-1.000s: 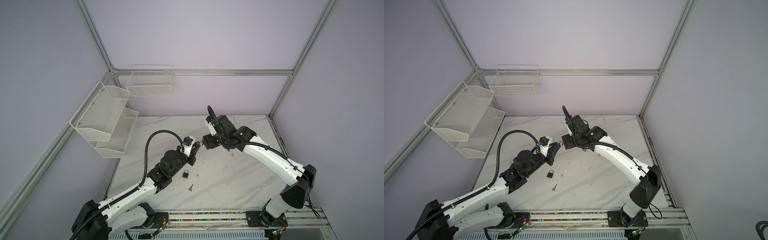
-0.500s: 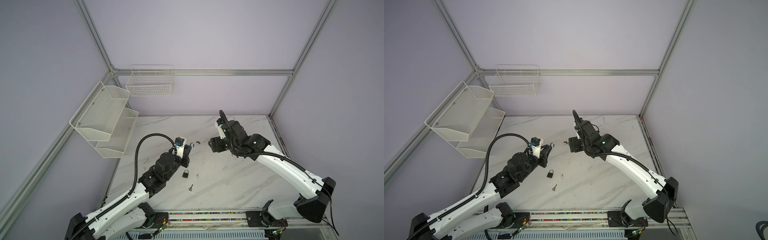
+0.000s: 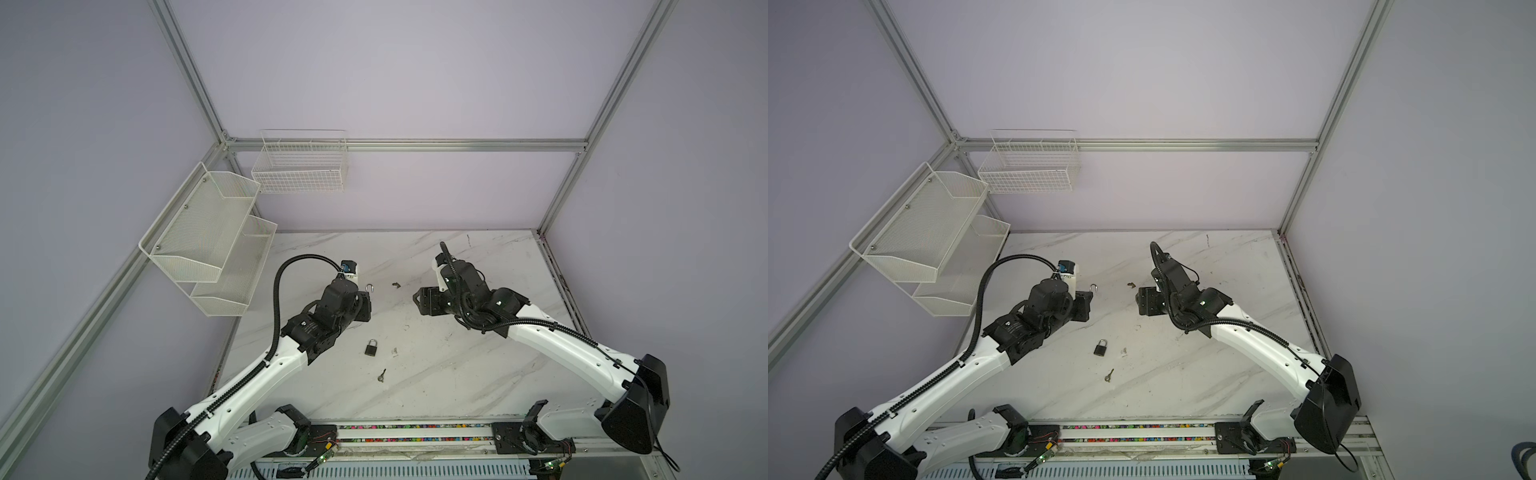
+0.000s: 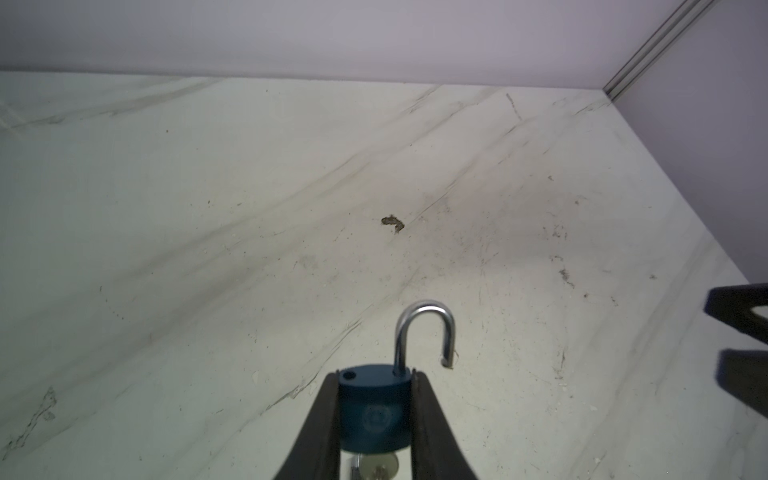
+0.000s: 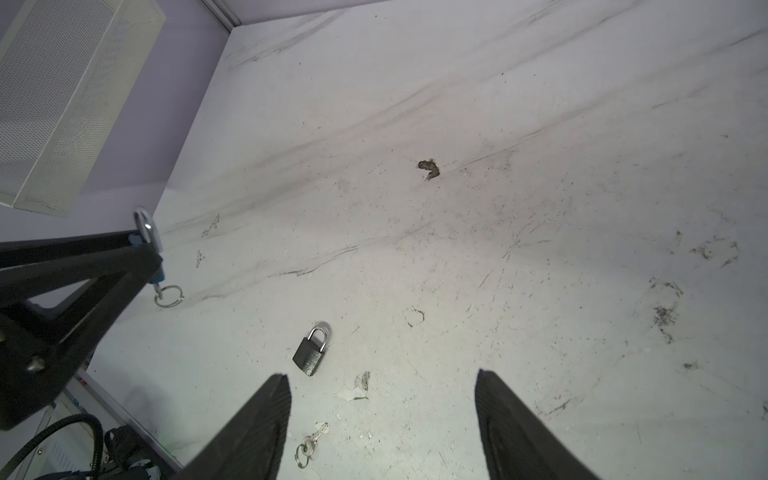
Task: Unlock with the key
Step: 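Set the blue padlock down with the left gripper while the right arm lowers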
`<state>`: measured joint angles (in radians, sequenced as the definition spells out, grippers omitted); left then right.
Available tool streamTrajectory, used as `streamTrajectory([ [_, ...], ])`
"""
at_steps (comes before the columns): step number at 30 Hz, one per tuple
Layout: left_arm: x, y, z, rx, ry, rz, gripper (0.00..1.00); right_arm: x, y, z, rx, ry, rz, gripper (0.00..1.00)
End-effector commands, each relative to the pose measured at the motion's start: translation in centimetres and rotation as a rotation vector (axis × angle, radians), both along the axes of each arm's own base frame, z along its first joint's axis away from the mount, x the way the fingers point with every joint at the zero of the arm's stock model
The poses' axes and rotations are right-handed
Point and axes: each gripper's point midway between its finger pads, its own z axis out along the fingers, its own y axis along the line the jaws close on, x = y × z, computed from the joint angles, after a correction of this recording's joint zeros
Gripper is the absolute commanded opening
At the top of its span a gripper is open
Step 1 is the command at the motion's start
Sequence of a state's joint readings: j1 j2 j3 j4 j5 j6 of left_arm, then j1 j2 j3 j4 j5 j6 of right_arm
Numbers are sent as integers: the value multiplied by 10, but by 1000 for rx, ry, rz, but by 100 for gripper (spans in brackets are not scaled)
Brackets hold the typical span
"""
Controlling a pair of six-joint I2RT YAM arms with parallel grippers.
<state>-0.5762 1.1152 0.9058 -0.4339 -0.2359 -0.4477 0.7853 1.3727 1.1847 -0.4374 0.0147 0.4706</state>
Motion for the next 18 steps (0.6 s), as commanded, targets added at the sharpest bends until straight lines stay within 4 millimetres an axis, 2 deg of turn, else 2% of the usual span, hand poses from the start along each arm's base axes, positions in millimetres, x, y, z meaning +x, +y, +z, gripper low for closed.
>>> streamTrajectory([
  [1,13,1,8,-80,48,53,0,11,12,-10,43,-4,-13,73],
  [8,30,13,-46,-64,192,156,0,14,24,-33,69,19,4,73],
  [13,37,12,-69,-38,268,161,0,11,26,-48,76,39,2,72],
  [14,39,12,-81,-20,302,166,0,11,27,-51,74,42,2,72],
  [18,41,11,-103,-4,362,170,0,12,26,-57,67,45,-6,72],
])
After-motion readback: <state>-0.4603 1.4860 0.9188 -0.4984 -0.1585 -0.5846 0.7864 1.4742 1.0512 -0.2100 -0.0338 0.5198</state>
